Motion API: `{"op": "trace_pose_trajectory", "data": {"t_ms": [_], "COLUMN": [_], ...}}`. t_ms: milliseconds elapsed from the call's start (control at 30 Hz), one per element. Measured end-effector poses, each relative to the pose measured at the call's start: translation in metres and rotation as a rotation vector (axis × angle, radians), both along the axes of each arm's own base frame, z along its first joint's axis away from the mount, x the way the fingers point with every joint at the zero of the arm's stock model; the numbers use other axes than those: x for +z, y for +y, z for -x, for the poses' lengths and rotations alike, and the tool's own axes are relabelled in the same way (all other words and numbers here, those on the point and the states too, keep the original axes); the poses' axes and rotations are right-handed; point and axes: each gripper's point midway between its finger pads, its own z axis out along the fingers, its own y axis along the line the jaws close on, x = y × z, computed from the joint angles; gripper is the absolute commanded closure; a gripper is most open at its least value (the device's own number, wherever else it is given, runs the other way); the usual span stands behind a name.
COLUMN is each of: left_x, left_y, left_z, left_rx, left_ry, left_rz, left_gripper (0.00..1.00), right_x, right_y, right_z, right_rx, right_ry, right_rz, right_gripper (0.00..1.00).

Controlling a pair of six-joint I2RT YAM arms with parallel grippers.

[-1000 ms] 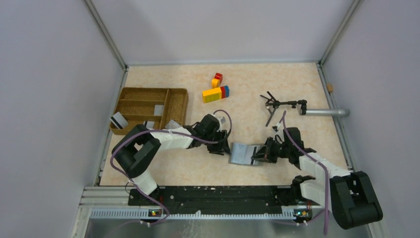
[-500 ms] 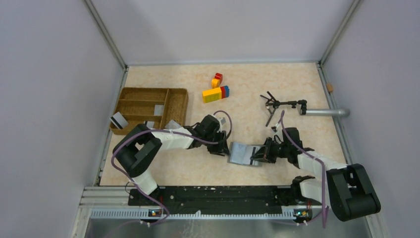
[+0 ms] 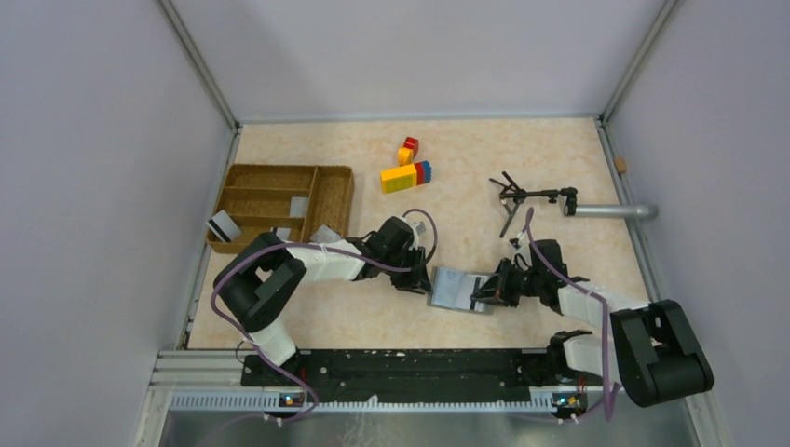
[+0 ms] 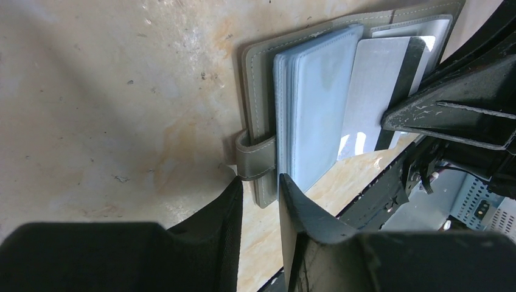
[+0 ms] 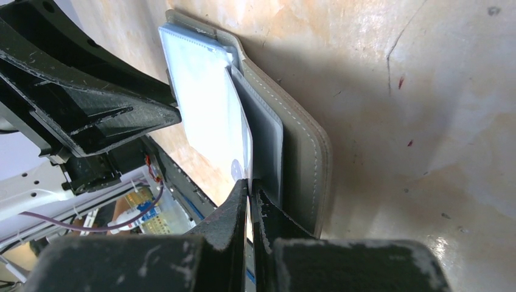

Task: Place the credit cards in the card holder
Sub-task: Insert the credit card into the card holder.

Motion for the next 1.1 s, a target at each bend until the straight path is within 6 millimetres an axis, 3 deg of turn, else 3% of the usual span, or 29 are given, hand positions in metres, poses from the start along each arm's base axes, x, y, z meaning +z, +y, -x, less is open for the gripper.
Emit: {"op": "trace_pose_trajectory", "data": {"t_ms": [1100], "left_x": [-0.002], "left_y": [-0.003], "left_z": [0.002], "left_rx": [-0.012], "left_ry": [0.009], "left_rz": [0.015], "left_gripper": [0.81], "right_x": [-0.006], "right_y": [0.018], "right_z": [-0.007], "right_rx": [0.041], "right_ry": [-0.004], "right_rz": [-0.021], "right_gripper": [1.00]}}
